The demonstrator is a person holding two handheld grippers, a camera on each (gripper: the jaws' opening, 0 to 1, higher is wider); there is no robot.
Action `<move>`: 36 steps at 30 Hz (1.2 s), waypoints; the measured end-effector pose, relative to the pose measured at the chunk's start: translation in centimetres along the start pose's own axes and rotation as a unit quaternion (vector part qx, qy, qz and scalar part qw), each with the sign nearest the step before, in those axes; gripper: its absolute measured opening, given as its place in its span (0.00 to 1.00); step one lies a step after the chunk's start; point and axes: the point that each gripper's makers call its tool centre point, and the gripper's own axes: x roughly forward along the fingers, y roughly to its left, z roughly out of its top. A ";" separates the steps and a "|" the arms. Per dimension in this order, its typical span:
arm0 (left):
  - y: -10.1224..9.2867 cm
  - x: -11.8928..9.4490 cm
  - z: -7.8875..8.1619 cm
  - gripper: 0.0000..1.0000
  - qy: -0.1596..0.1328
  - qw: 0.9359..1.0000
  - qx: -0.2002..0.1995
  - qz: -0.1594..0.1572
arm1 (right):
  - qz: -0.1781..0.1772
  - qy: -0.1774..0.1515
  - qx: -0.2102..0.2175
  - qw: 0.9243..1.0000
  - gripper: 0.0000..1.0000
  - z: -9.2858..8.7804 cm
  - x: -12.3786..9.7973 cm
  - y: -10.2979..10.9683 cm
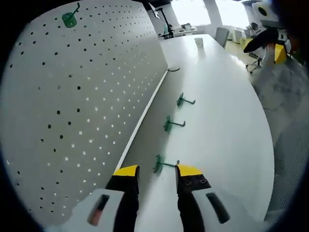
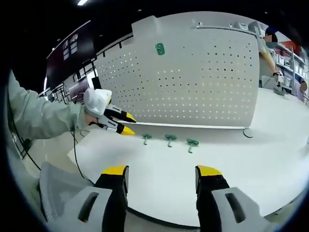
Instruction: Insert the hook assembly into the mounting plate slot until the hook locks in place.
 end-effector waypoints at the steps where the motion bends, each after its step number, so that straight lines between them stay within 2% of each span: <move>1: 0.0 0.4 -0.1 0.30 0.001 1.000 0.003 -0.005 | 0.001 0.000 -0.001 1.000 0.54 0.1 0.1 0.0; 4: 0.1 1.1 -0.4 0.28 0.003 1.000 0.009 -0.015 | 0.002 0.002 -0.003 1.000 0.54 0.2 0.4 0.0; 6: 0.3 1.6 -0.7 0.22 0.005 1.000 0.009 -0.022 | 0.001 0.001 -0.002 1.000 0.53 0.2 0.5 -0.1; 8: 0.6 2.1 -1.2 0.18 0.010 1.000 -0.006 -0.025 | -0.001 0.001 -0.002 1.000 0.53 0.2 0.6 -0.2; 12: 1.3 3.0 -1.8 0.20 0.012 0.999 -0.012 -0.027 | -0.002 0.004 0.004 1.000 0.53 -0.1 0.9 -0.4; 18: 0.8 4.1 -2.7 0.19 0.022 0.999 -0.014 -0.044 | -0.006 0.006 0.012 1.000 0.53 -0.5 1.0 -0.5; 27: 0.3 5.1 -2.7 0.18 0.025 0.998 -0.015 -0.059 | -0.014 0.008 0.016 1.000 0.53 -0.7 1.0 -0.8; 33: -0.1 5.3 -3.3 0.14 0.029 0.997 -0.031 -0.071 | -0.017 0.009 0.016 1.000 0.53 -0.8 0.9 -1.0; 34: -0.2 5.3 -3.0 0.14 0.023 0.996 -0.042 -0.075 | -0.017 0.010 0.017 1.000 0.52 -0.8 0.8 -1.0; 36: -0.3 5.3 -2.9 0.13 0.024 0.996 -0.037 -0.074 | -0.017 0.010 0.018 1.000 0.52 -0.8 0.8 -1.0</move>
